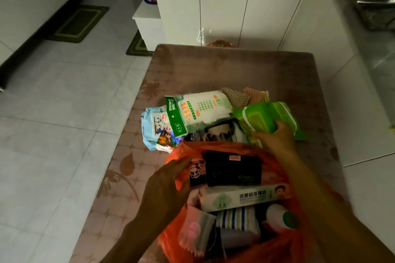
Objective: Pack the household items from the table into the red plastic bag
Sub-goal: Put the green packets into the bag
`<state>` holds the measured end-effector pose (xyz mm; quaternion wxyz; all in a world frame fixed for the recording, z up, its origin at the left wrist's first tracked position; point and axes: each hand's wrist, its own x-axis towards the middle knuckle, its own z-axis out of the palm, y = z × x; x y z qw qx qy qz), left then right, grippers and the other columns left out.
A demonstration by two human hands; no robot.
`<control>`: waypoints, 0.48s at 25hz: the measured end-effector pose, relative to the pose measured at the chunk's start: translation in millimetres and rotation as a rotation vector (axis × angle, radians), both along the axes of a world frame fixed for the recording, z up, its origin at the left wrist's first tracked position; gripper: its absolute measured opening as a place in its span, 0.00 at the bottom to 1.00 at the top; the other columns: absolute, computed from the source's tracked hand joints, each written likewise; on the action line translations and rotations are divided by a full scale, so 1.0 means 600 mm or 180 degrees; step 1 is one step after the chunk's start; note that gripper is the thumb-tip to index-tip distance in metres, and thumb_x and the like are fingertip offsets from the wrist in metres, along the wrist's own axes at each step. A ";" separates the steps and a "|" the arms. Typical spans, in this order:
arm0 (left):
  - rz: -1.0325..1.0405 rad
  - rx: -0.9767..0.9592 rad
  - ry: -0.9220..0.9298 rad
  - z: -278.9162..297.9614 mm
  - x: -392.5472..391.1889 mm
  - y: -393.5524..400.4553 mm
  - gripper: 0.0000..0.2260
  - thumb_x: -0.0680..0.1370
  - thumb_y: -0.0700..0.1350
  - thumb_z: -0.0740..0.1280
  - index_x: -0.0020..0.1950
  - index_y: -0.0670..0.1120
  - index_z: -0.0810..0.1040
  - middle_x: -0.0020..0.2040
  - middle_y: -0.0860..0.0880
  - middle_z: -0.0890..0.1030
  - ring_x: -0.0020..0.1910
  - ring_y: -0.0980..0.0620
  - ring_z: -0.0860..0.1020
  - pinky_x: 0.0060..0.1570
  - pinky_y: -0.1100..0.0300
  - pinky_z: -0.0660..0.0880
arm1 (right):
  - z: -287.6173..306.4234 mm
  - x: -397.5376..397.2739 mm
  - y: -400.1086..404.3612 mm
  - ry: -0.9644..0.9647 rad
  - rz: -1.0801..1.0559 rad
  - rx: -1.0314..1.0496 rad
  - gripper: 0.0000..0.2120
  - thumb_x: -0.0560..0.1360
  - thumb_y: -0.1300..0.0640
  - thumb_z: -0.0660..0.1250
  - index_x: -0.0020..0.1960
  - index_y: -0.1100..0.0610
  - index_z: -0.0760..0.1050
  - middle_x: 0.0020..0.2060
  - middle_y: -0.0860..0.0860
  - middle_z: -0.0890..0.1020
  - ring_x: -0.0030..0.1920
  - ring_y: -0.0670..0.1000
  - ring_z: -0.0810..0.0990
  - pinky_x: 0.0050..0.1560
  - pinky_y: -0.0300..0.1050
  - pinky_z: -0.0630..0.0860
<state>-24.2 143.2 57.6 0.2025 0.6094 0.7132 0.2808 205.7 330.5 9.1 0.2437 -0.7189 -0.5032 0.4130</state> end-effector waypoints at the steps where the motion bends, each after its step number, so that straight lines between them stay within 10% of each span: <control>1: 0.0062 0.0036 0.0069 -0.010 -0.009 -0.004 0.22 0.72 0.40 0.72 0.63 0.53 0.75 0.50 0.54 0.83 0.40 0.65 0.78 0.41 0.76 0.72 | 0.030 -0.002 -0.018 0.0235 -0.0029 0.0288 0.26 0.66 0.59 0.78 0.62 0.57 0.76 0.49 0.49 0.79 0.47 0.51 0.77 0.46 0.44 0.72; 6: 0.0434 0.0248 -0.0259 0.009 -0.022 -0.028 0.26 0.71 0.38 0.73 0.65 0.55 0.70 0.46 0.58 0.80 0.44 0.63 0.78 0.31 0.76 0.73 | 0.140 0.007 -0.154 0.1637 0.0221 0.0006 0.15 0.67 0.59 0.77 0.49 0.47 0.79 0.43 0.48 0.86 0.42 0.48 0.86 0.41 0.47 0.81; 12: 0.0507 0.0258 -0.0361 0.013 -0.025 -0.041 0.24 0.68 0.33 0.71 0.61 0.52 0.78 0.44 0.56 0.81 0.40 0.64 0.78 0.32 0.75 0.73 | 0.036 -0.090 -0.238 0.0668 0.1337 -0.1153 0.15 0.70 0.52 0.73 0.55 0.48 0.74 0.49 0.49 0.82 0.46 0.48 0.82 0.48 0.49 0.81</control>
